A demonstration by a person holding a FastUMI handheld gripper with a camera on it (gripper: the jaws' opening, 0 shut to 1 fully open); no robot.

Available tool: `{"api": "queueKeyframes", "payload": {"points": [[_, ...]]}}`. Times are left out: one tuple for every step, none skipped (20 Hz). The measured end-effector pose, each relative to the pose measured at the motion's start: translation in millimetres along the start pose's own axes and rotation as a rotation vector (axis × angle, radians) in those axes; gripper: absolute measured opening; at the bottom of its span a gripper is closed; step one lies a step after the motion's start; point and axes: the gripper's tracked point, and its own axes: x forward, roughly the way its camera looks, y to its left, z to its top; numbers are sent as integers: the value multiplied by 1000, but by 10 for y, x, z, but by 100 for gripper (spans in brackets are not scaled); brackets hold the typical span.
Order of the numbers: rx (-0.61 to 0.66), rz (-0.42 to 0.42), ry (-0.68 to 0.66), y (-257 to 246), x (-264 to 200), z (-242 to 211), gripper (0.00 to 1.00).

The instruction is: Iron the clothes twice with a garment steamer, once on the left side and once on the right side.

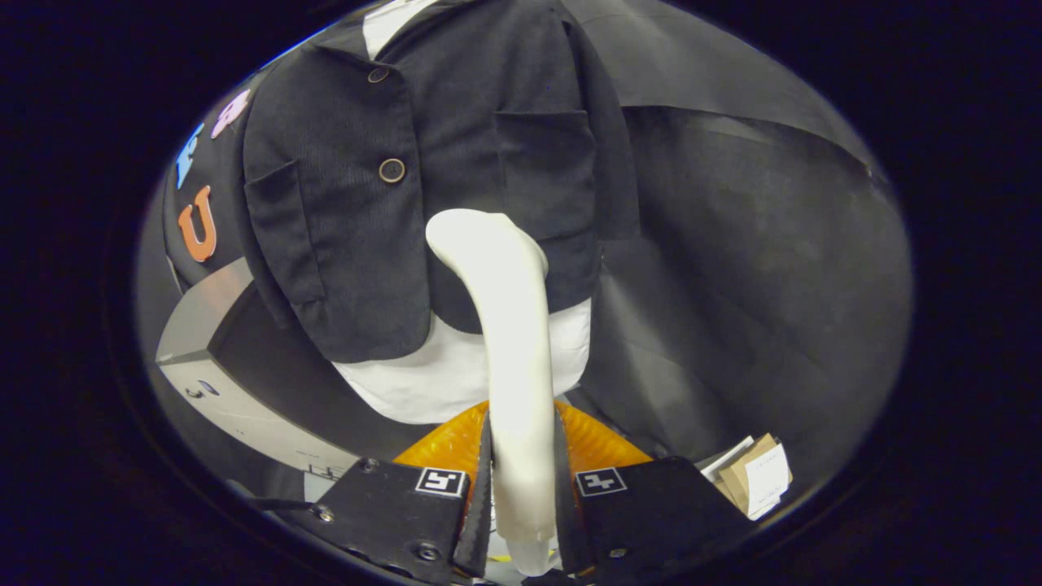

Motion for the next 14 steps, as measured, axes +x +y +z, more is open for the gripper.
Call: {"api": "queueKeyframes", "payload": {"points": [[-1,7,0,-10,5,3,36],[-4,14,-2,-29,25,1,36],[-4,24,-3,-46,35,-7,36],[0,37,-1,-52,40,-9,36],[9,53,0,-32,43,-29,36],[17,68,2,-32,58,-51,36],[23,78,3,-50,60,-68,36],[13,76,-5,-74,54,-82,36],[10,79,-17,-86,51,-115,36],[22,94,-15,-62,26,-168,36],[35,106,-8,-20,3,-263,36],[45,108,-5,-16,-49,-336,36],[46,101,-11,-47,-110,-398,36],[52,95,-16,-52,-193,-464,36]]}}
